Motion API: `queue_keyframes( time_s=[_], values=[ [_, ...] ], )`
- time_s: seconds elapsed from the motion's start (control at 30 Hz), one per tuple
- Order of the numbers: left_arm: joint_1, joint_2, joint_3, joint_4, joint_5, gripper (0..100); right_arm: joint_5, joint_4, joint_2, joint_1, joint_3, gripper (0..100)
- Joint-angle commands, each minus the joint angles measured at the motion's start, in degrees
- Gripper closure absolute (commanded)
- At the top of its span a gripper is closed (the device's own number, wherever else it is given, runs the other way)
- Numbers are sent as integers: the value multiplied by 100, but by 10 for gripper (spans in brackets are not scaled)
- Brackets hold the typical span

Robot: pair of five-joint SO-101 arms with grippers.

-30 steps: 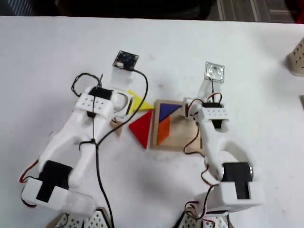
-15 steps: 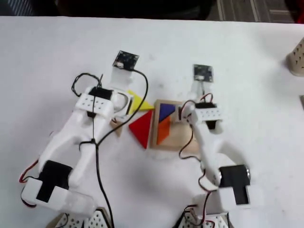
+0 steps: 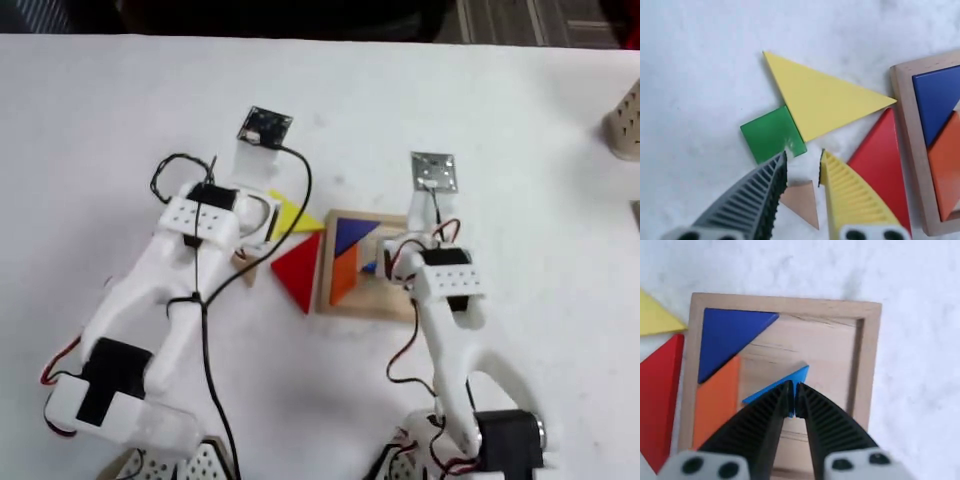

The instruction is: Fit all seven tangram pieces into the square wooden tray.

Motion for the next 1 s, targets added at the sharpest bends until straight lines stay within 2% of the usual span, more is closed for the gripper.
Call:
queue_keyframes(
  time_s=[0.0,0.27,0.5,0.97],
  values=[
    [-57,-40,-44,-220,-44,857,70,-84,-268,224,18,982],
    [-57,-40,-44,-220,-44,857,114,-400,330,163,62,982],
    [-57,-48,105,-378,-44,857,123,-462,1385,-127,-536,982],
    [-57,-48,123,-387,-44,857,97,-585,1473,-664,-985,982]
  ],
)
